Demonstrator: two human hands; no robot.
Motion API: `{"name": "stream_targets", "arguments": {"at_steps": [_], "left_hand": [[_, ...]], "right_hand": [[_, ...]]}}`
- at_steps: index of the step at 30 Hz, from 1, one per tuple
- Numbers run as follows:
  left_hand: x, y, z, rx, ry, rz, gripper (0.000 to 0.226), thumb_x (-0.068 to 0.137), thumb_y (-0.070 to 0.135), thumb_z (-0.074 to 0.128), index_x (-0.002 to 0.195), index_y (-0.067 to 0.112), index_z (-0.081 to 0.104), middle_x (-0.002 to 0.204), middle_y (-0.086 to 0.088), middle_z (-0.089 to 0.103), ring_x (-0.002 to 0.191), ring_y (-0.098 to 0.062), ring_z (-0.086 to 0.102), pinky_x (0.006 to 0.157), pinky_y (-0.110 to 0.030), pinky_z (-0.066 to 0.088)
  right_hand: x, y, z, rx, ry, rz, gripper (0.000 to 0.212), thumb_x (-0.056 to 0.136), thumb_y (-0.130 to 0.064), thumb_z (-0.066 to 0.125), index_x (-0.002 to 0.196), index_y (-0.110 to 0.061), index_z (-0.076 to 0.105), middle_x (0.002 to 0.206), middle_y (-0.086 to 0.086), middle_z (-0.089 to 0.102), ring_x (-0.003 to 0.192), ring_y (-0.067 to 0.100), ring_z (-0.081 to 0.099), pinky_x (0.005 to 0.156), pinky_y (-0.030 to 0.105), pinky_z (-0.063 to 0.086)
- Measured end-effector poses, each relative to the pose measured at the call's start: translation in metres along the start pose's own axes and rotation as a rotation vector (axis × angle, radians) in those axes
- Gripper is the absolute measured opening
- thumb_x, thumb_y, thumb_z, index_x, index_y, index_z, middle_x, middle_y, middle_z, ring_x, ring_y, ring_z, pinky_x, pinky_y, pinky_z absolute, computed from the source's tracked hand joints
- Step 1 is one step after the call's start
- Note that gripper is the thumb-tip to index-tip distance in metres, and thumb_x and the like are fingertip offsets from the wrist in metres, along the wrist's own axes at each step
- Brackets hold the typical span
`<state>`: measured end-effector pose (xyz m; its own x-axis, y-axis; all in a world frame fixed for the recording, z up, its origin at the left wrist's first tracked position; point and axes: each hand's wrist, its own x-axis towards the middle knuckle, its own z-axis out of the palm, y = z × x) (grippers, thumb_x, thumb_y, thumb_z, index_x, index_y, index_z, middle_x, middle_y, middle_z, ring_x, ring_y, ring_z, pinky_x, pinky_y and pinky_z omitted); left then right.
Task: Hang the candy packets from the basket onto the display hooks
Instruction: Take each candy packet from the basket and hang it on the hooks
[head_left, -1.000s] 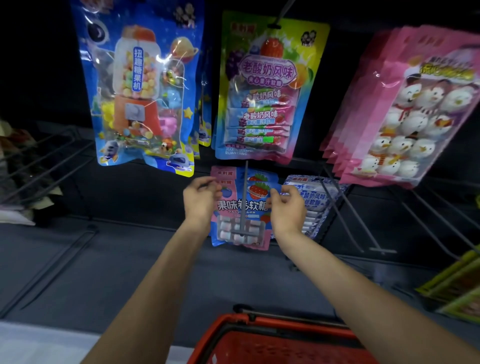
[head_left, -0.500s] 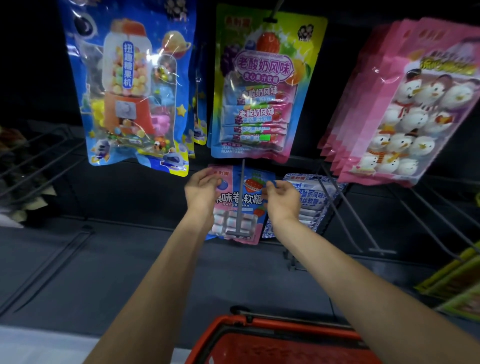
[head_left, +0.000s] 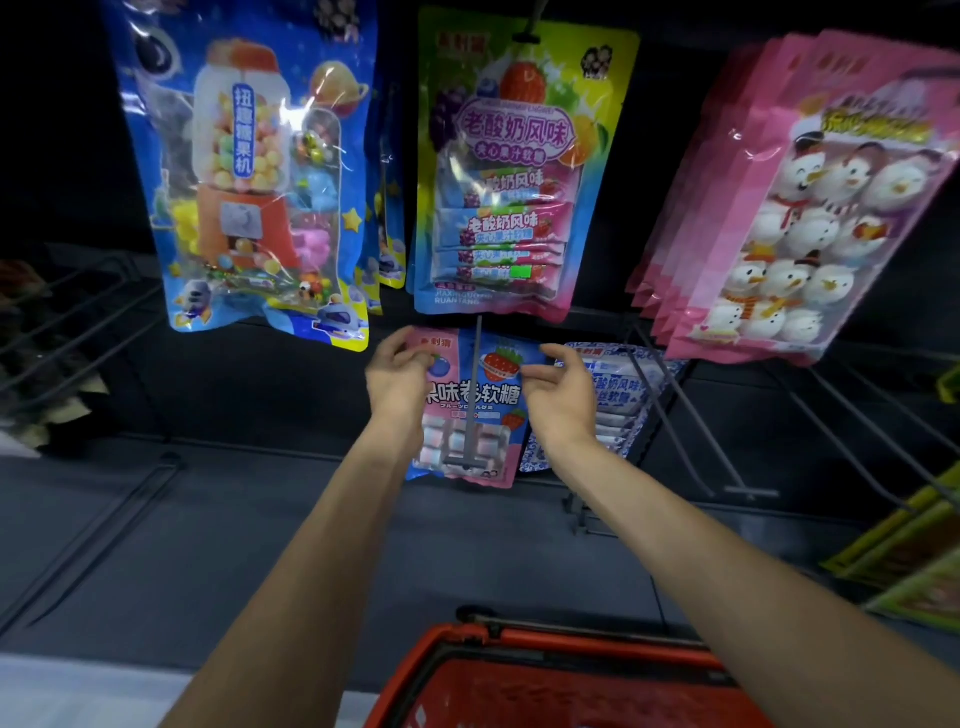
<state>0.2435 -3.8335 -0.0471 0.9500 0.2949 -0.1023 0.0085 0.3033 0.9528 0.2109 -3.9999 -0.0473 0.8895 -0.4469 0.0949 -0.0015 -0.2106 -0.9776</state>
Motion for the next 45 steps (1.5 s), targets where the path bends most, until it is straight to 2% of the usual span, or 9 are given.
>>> {"name": "stream_targets", "arguments": {"at_steps": [5,8,13,18,20,27,37,42,45], "left_hand": [[-0.009,0.006,-0.002,0.046,-0.019,0.015,0.062,0.097,0.001,0.062,0.155,0.016,0.045,0.097,0.007,0.076,0.111,-0.018,0.067,0.114,-0.047,0.045],[-0.018,0.008,-0.009,0.091,-0.066,0.028,0.066,0.098,0.001,0.061,0.158,0.017,0.039,0.097,0.011,0.076,0.128,-0.02,0.063,0.119,-0.05,0.041],[-0.044,0.012,-0.026,0.269,-0.155,0.075,0.066,0.098,-0.004,0.06,0.158,0.013,0.039,0.123,-0.005,0.07,0.119,-0.023,0.066,0.109,-0.045,0.051],[-0.086,-0.006,-0.047,0.454,-0.262,0.101,0.057,0.089,-0.016,0.059,0.141,0.008,0.055,0.12,-0.014,0.068,0.099,-0.024,0.072,0.089,-0.042,0.059],[-0.11,-0.013,-0.056,0.558,-0.3,0.1,0.046,0.091,-0.009,0.065,0.132,0.011,0.06,0.113,-0.009,0.07,0.098,-0.024,0.072,0.081,-0.032,0.056],[-0.193,0.005,-0.068,0.969,-0.521,0.274,0.056,0.094,0.014,0.074,0.147,0.018,0.054,0.133,0.003,0.06,0.128,-0.011,0.056,0.105,-0.021,0.041],[-0.284,0.004,-0.101,1.515,-0.776,0.283,0.072,0.095,0.052,0.063,0.158,0.034,0.033,0.149,0.0,0.044,0.136,-0.028,0.048,0.11,-0.043,0.044],[-0.305,-0.033,-0.138,1.778,-0.737,0.263,0.1,0.073,0.072,0.018,0.162,0.028,0.03,0.158,-0.011,0.039,0.14,-0.038,0.043,0.11,-0.052,0.041],[-0.301,-0.063,-0.155,1.902,-0.723,0.41,0.091,0.08,0.066,0.03,0.158,0.021,0.04,0.149,-0.019,0.048,0.132,-0.044,0.048,0.103,-0.055,0.043]], "right_hand": [[-0.01,0.0,-0.004,-0.015,-0.054,-0.016,0.066,0.094,0.009,0.059,0.148,-0.027,0.047,0.112,0.0,0.069,0.109,0.014,0.067,0.075,0.021,0.054],[-0.018,-0.002,-0.008,-0.055,-0.099,-0.013,0.071,0.094,0.009,0.063,0.152,-0.027,0.043,0.118,-0.002,0.064,0.116,0.016,0.064,0.08,0.026,0.058],[-0.04,-0.008,-0.025,-0.28,-0.171,-0.052,0.063,0.096,-0.004,0.068,0.151,-0.025,0.045,0.134,0.003,0.06,0.118,0.023,0.061,0.098,0.042,0.057],[-0.08,-0.005,-0.058,-0.545,-0.322,-0.157,0.052,0.095,-0.012,0.07,0.141,-0.03,0.054,0.142,0.0,0.057,0.106,0.015,0.062,0.077,0.017,0.05],[-0.101,-0.01,-0.075,-0.606,-0.391,-0.179,0.054,0.095,-0.017,0.069,0.145,-0.029,0.052,0.145,-0.001,0.052,0.11,0.015,0.06,0.083,0.019,0.048],[-0.169,-0.019,-0.137,-0.719,-0.552,-0.264,0.061,0.097,-0.036,0.069,0.152,-0.031,0.043,0.15,-0.003,0.047,0.135,0.02,0.05,0.109,0.038,0.046],[-0.229,-0.007,-0.198,-0.751,-0.658,-0.335,0.073,0.097,-0.042,0.069,0.159,-0.031,0.03,0.155,-0.003,0.046,0.141,0.016,0.046,0.111,0.035,0.045],[-0.247,0.057,-0.193,-0.93,-0.813,-0.219,0.064,0.093,-0.038,0.074,0.149,-0.023,0.048,0.146,0.004,0.055,0.134,0.023,0.054,0.111,0.035,0.043],[-0.256,0.108,-0.176,-1.025,-0.894,-0.174,0.053,0.094,-0.032,0.072,0.143,-0.018,0.056,0.141,0.006,0.058,0.131,0.026,0.054,0.108,0.037,0.044]]}}
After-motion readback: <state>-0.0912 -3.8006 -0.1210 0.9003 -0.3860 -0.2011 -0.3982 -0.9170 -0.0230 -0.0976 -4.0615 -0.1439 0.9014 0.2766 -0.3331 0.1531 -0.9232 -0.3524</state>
